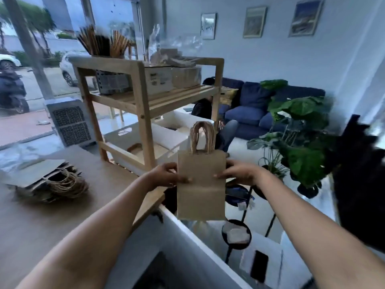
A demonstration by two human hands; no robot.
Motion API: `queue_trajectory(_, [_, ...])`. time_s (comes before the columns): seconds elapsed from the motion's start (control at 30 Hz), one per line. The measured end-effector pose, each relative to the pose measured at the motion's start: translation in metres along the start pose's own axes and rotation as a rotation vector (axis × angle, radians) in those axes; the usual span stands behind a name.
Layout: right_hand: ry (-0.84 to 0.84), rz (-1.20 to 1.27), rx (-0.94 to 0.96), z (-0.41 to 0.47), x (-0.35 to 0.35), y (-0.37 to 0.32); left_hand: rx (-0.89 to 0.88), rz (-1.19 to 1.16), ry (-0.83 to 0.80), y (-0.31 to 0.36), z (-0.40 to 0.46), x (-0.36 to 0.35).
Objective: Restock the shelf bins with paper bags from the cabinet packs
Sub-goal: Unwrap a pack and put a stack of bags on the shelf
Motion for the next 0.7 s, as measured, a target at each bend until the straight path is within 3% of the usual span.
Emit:
queue_trajectory(0.27, [0.194,0.246,-0.116,0.007,0.073,0.019,0.15,-0.522,-0.258,0.057,0.043,-0.071])
queue_trajectory(0.37, [0.245,0.346,-0.161,0.023,0.077,0.016,0.196,-0.618,-0.209,0.064,0.06,-0.075])
queue_trajectory(0.7, [0.319,0.497,-0.175,0.11,0.097,-0.011,0.17,-0.609,-0.089,0.106,0.141,-0.029])
Point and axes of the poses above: each hand's wrist, its own z-axis towards the middle knuckle, its own x-axis out of the back of the hand, y = z × x, the point moved 1 cm from there along z, towards the middle knuckle, and after that the axes turned 9 degrees about x, right-handed, at the moved point
